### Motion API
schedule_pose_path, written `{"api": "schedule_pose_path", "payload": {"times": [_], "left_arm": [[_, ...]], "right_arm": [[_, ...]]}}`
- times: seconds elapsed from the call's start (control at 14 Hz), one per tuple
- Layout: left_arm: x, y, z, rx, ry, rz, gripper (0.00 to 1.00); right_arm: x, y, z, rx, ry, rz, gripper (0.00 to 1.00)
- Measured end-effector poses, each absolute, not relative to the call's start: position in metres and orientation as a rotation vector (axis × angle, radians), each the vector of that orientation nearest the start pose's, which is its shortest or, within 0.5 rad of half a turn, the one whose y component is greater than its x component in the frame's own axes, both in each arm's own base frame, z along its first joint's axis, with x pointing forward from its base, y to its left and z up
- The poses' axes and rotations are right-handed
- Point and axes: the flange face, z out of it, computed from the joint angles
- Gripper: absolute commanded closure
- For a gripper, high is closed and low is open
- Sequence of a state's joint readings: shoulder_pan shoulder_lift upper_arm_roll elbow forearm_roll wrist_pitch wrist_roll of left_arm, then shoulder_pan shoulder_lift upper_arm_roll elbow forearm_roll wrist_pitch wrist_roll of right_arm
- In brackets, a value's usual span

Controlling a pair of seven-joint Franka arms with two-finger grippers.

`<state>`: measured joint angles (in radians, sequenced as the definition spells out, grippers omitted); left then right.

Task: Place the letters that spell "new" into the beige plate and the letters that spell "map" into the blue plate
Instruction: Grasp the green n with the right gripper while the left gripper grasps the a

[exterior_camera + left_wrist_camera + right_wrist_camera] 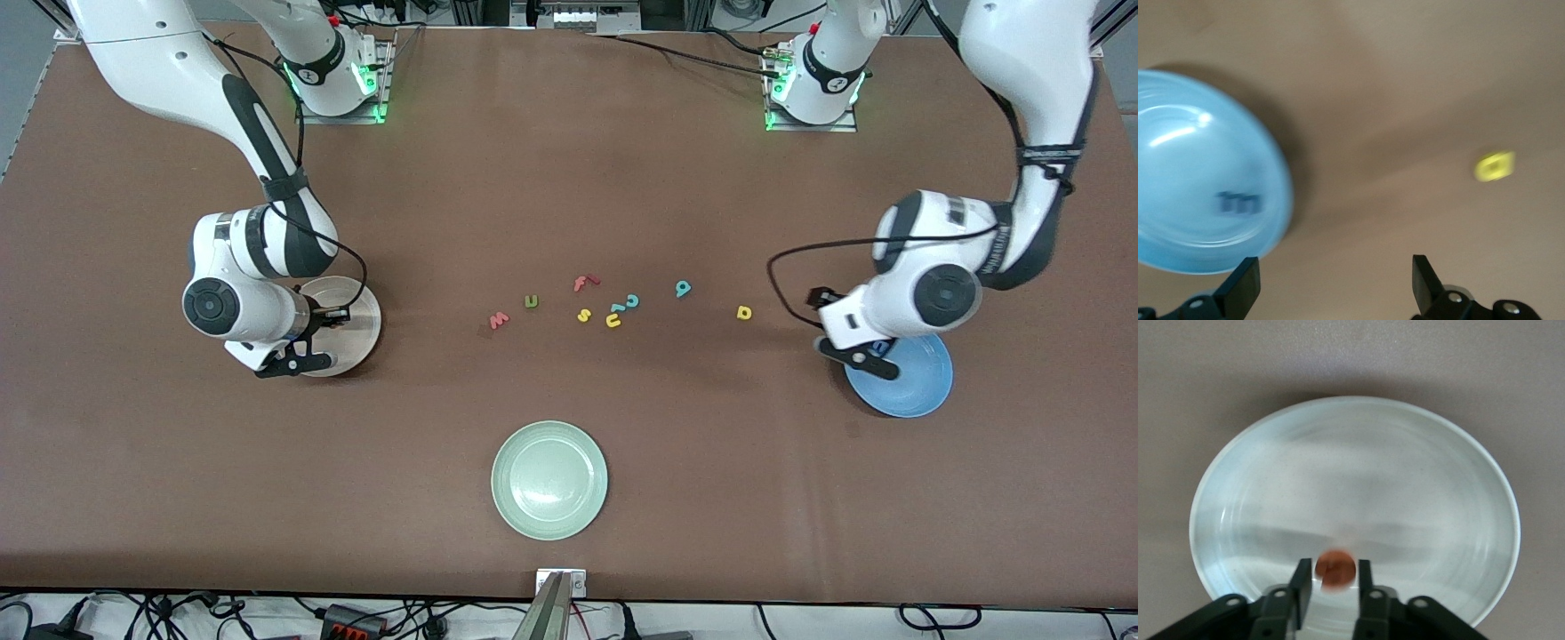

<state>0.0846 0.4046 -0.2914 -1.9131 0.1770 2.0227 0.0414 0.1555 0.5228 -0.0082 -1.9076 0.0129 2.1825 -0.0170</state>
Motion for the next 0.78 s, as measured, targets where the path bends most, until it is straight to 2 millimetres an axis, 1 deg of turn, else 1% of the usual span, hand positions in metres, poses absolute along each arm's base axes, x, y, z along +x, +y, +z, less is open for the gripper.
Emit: {"api": "schedule_pose_path", "payload": {"times": [0.07, 0.14, 0.21, 0.28, 0.36, 0.43, 0.5, 0.57, 0.64, 0.71, 0.78], "left_arm": [[0.577, -0.134, 0.272, -3.029, 0.451, 0.396, 0.0], [0.571, -0.156, 0.268, -3.047, 0.389, 0.359, 0.0], [0.564, -0.171, 0.257, -3.071, 0.349, 0.302, 0.0], [0.556, -0.176, 0.241, -3.098, 0.327, 0.245, 0.0], [0.545, -0.176, 0.222, -3.12, 0.31, 0.212, 0.0], [0.533, -0.175, 0.203, -3.136, 0.3, 0.2, 0.0], [0.523, -0.174, 0.188, -3.148, 0.291, 0.199, 0.0], [0.516, -0.172, 0.178, -3.158, 0.284, 0.195, 0.05], [0.513, -0.172, 0.171, -3.167, 0.279, 0.189, 0.2], [0.512, -0.172, 0.168, -3.173, 0.276, 0.182, 0.27], [0.513, -0.172, 0.167, -3.176, 0.275, 0.176, 0.29]], "right_arm": [[0.598, 0.093, 0.21, -3.121, -0.24, 0.369, 0.0], [0.601, 0.101, 0.221, -3.122, -0.242, 0.336, 0.0], [0.604, 0.116, 0.234, -3.124, -0.253, 0.297, 0.0], [0.605, 0.137, 0.247, -3.126, -0.264, 0.256, 0.0], [0.604, 0.163, 0.258, -3.128, -0.275, 0.221, 0.0], [0.6, 0.192, 0.265, -3.129, -0.291, 0.188, 0.0], [0.594, 0.219, 0.267, -3.127, -0.308, 0.153, 0.0], [0.585, 0.247, 0.266, -3.126, -0.322, 0.125, 0.0], [0.576, 0.272, 0.263, -3.123, -0.335, 0.104, 0.04], [0.567, 0.295, 0.259, -3.12, -0.347, 0.085, 0.06], [0.557, 0.316, 0.254, -3.118, -0.34, 0.066, 0.13]]}}
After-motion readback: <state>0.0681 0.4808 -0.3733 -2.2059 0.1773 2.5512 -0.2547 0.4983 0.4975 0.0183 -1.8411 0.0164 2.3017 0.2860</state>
